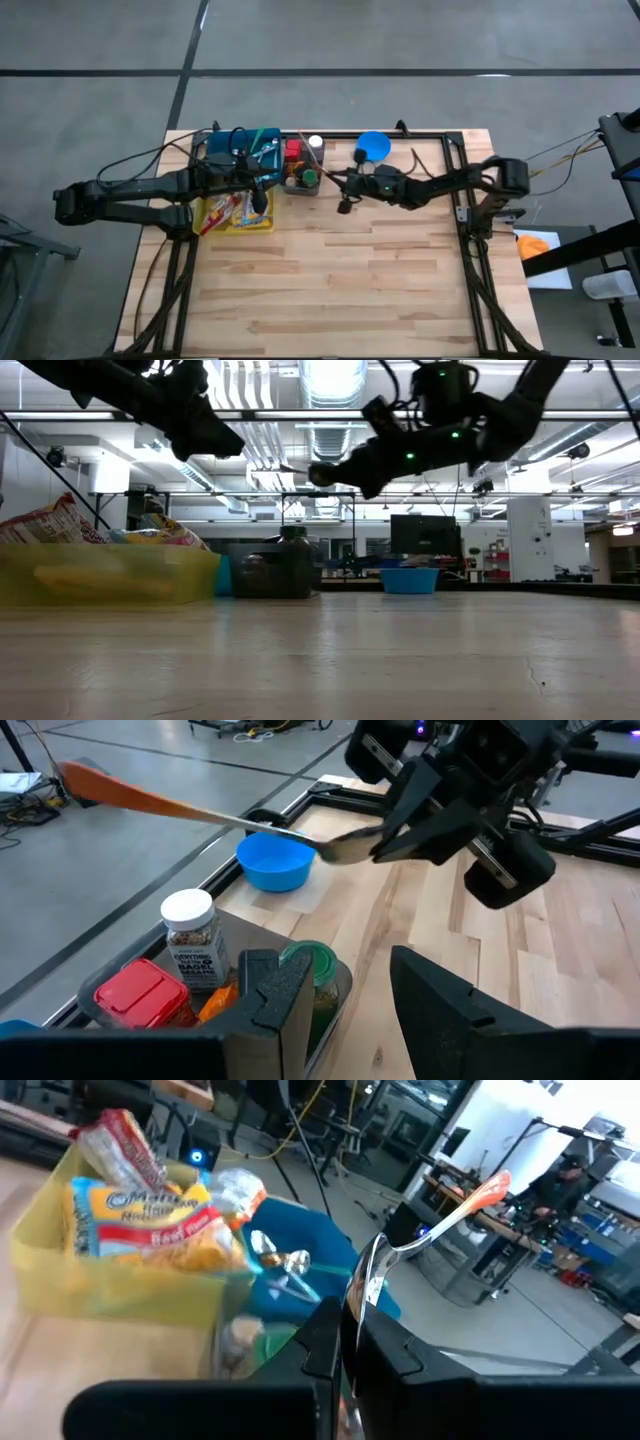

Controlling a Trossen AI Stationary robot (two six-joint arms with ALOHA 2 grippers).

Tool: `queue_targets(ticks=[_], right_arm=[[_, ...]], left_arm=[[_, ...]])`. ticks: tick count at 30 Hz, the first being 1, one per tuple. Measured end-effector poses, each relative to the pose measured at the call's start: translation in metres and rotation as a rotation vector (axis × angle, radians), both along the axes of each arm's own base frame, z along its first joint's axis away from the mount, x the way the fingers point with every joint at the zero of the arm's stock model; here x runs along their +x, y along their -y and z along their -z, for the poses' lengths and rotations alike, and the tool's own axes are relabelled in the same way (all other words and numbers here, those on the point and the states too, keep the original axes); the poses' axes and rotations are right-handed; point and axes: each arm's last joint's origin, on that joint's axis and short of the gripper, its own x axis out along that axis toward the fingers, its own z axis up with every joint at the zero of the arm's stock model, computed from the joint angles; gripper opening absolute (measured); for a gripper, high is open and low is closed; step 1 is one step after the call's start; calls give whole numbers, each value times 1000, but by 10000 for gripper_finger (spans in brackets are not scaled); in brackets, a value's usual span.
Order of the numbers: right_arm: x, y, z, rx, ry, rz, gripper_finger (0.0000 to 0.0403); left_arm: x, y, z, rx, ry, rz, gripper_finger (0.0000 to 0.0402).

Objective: Pick & Place Food Item
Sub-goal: Put the orange spoon into the blue bin

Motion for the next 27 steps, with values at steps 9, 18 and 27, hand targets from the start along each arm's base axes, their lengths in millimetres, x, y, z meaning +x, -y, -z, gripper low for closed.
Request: queue_targets(ticks=[9, 18, 27], right_arm=[[53, 12, 10, 24, 14, 0, 12], [107, 25, 22, 37, -22, -46, 12], [147, 40, 27, 73, -32, -82, 12]], left_arm=[[-1, 0, 2, -5, -17, 0, 137], [-1, 0, 3, -8, -30, 0, 137], [-1, 0, 3, -10, -37, 1, 137]])
